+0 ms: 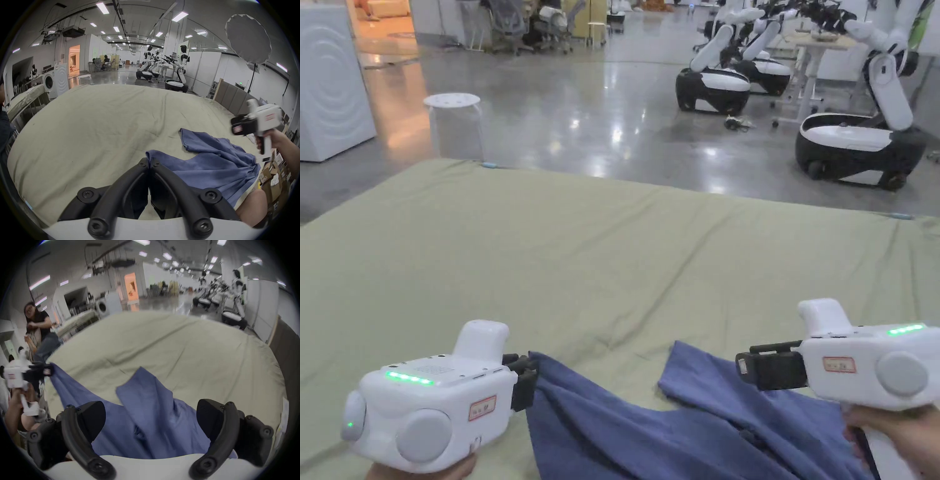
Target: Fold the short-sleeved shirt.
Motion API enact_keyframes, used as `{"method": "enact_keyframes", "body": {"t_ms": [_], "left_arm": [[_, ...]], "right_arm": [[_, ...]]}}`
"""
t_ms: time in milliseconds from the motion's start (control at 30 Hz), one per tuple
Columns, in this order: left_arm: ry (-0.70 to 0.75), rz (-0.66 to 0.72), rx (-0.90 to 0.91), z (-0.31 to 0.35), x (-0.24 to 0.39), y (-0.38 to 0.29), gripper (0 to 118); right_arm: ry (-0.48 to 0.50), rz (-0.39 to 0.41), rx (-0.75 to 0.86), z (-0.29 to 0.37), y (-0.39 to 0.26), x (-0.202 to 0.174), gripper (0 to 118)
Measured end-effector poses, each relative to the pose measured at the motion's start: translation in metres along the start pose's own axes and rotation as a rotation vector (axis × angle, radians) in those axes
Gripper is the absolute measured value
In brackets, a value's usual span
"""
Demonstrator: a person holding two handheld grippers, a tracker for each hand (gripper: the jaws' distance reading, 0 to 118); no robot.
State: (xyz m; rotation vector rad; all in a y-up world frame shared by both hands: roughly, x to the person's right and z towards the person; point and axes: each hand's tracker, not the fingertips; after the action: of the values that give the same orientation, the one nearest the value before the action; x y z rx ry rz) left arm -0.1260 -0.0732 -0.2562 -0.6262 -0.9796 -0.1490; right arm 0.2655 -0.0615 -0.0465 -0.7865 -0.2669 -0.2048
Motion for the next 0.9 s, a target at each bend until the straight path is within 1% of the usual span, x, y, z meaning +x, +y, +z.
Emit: {"method": "enact_keyframes", "body": {"t_ms": [67,133,200,267,300,333,367,400,433,467,500,533,567,600,633,700,767,800,900], "left_arm": [[-0.019,0.031,0.003,0.001,-0.002,0.0,0],[-0.039,0.048,0.003,0.002,-0.005,-0.001,0],[-0.054,0.042,-0.009,-0.001,-0.004,-0.003,0],[-0.045,0.02,-0.019,-0.002,-0.004,-0.004,0],[-0.045,0.017,-0.023,-0.003,-0.004,-0.004,0],[-0.046,0.017,-0.021,-0.003,-0.004,-0.005,0],[-0.049,0.022,-0.019,-0.004,-0.006,-0.005,0],[-0.057,0.036,-0.019,-0.005,-0.008,-0.004,0],[-0.062,0.047,-0.018,-0.006,-0.01,-0.004,0],[-0.069,0.06,-0.015,-0.007,-0.012,-0.004,0],[-0.077,0.073,-0.013,-0.008,-0.013,-0.003,0],[-0.077,0.071,-0.011,-0.008,-0.013,-0.003,0],[-0.073,0.07,-0.004,-0.008,-0.012,-0.003,0],[-0.072,0.071,-0.001,-0.008,-0.01,-0.003,0],[-0.074,0.072,0.003,-0.007,-0.009,-0.002,0],[-0.081,0.083,0.027,-0.001,-0.005,0.001,0],[-0.092,0.1,0.047,0.006,-0.001,0.006,0],[-0.092,0.1,0.06,0.01,0.001,0.009,0],[-0.077,0.081,0.12,0.028,0.011,0.023,0]], "right_arm": [[-0.007,0.049,-0.097,-0.036,0.008,0.005,114],[-0.024,0.095,-0.157,-0.075,0.011,0.006,114],[-0.041,0.084,-0.21,-0.104,0.01,0.012,114],[-0.046,0.042,-0.233,-0.123,0.007,0.019,113],[-0.038,0.021,-0.242,-0.128,0.007,0.022,108],[-0.031,0.013,-0.249,-0.131,0.006,0.024,98],[-0.029,0.01,-0.262,-0.135,0.006,0.026,77],[-0.056,0.024,-0.27,-0.135,0.006,0.023,59],[-0.084,0.058,-0.247,-0.13,0.008,0.022,48],[-0.064,0.049,-0.244,-0.125,0.009,0.02,25],[-0.062,0.061,-0.222,-0.121,0.009,0.017,3],[-0.102,0.079,-0.192,-0.115,0.009,0.013,3],[-0.083,0.076,-0.193,-0.112,0.008,0.011,3],[-0.098,0.09,-0.174,-0.107,0.006,0.01,3],[-0.107,0.085,-0.158,-0.104,0.004,0.01,3],[-0.092,0.005,-0.076,-0.082,0.004,0.013,3],[-0.095,-0.052,0.024,-0.054,0.002,0.015,3],[-0.089,-0.076,0.071,-0.036,0.001,0.017,3],[-0.112,-0.133,0.212,0.024,0.0,0.019,3]]}}
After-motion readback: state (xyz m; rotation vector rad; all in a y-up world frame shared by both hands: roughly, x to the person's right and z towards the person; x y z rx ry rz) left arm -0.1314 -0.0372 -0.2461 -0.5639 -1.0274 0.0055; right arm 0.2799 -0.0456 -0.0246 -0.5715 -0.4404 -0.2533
